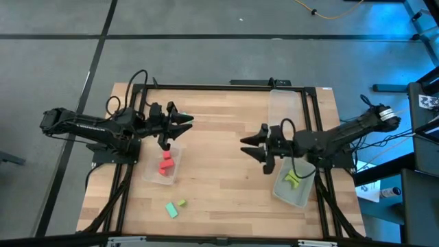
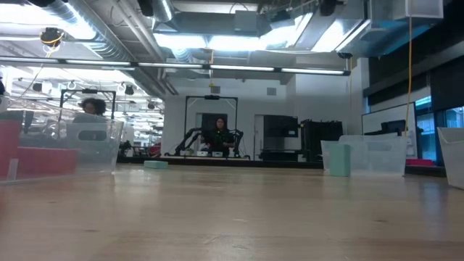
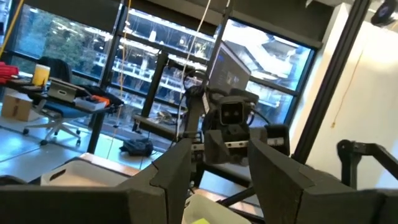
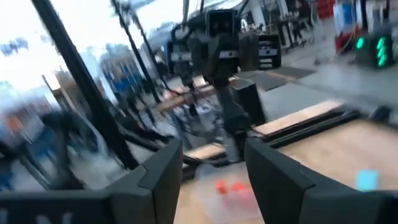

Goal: Sort & place blocks by color
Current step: Put the green block into the gray bin

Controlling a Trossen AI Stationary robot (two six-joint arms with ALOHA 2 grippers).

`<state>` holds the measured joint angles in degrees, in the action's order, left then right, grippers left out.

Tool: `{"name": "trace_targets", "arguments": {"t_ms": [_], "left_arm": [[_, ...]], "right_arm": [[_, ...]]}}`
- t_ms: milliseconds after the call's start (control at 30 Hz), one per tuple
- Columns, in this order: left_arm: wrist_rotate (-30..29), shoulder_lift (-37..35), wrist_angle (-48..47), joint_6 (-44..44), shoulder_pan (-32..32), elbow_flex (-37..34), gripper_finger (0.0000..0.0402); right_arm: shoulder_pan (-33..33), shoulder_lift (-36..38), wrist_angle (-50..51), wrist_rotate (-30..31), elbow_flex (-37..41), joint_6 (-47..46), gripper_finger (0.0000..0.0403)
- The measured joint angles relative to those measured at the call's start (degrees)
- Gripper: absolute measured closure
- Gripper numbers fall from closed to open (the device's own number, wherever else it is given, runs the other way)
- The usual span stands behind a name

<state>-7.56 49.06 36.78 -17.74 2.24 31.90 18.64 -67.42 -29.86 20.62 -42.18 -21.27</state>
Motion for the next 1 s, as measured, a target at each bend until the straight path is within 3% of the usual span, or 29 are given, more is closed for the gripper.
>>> {"name": "trace_targets", "arguments": {"t_ms": [133, 333, 900, 1000], "left_arm": [[0.0, 0.0, -0.3, 0.0, 0.0, 0.0, 0.025], [0.7, 0.0, -1.9, 0.2, 0.0, 0.0, 0.025], [1.1, 0.0, -4.4, 0.2, 0.0, 0.0, 0.025], [-1.4, 0.0, -4.5, -1.2, 0.0, 0.0, 0.025]], "right_arm": [[-1.9, -0.7, 1.1, -4.0, 0.0, 9.4, 0.0226], [-4.6, -0.7, 1.0, -9.6, -0.1, 7.8, 0.0226], [-5.5, -0.7, 2.2, -9.8, -0.1, 7.2, 0.0226], [-5.5, -0.7, 2.2, -9.8, -0.1, 8.3, 0.0226]]}}
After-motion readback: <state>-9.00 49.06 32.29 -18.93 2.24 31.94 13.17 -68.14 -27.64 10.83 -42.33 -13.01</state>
